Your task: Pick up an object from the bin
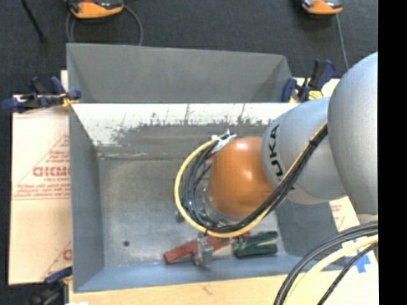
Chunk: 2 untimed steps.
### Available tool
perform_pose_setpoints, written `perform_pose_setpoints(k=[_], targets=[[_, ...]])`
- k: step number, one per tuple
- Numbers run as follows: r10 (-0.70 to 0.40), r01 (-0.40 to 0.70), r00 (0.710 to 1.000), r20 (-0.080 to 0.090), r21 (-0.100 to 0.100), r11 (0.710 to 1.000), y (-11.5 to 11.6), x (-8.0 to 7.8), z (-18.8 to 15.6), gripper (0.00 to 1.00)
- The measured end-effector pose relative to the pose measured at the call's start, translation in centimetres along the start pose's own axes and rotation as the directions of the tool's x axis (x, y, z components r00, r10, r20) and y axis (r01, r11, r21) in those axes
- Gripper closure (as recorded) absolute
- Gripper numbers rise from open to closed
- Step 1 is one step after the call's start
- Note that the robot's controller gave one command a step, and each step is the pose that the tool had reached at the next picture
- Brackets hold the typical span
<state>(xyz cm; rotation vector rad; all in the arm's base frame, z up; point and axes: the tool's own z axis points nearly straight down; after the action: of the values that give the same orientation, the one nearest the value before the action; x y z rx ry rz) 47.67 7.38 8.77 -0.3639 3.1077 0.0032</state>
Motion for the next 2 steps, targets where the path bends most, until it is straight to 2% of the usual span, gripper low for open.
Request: perform_pose_setpoints(k=[1, 2], targets=[[0.000, 0.000, 1.000, -0.009, -0.001, 1.000, 0.0, 0.2, 0.1, 1.00], [-0.038, 0.038, 0.999, -0.003, -0.001, 0.999, -8.2, 1.2, 1.4, 1.00]])
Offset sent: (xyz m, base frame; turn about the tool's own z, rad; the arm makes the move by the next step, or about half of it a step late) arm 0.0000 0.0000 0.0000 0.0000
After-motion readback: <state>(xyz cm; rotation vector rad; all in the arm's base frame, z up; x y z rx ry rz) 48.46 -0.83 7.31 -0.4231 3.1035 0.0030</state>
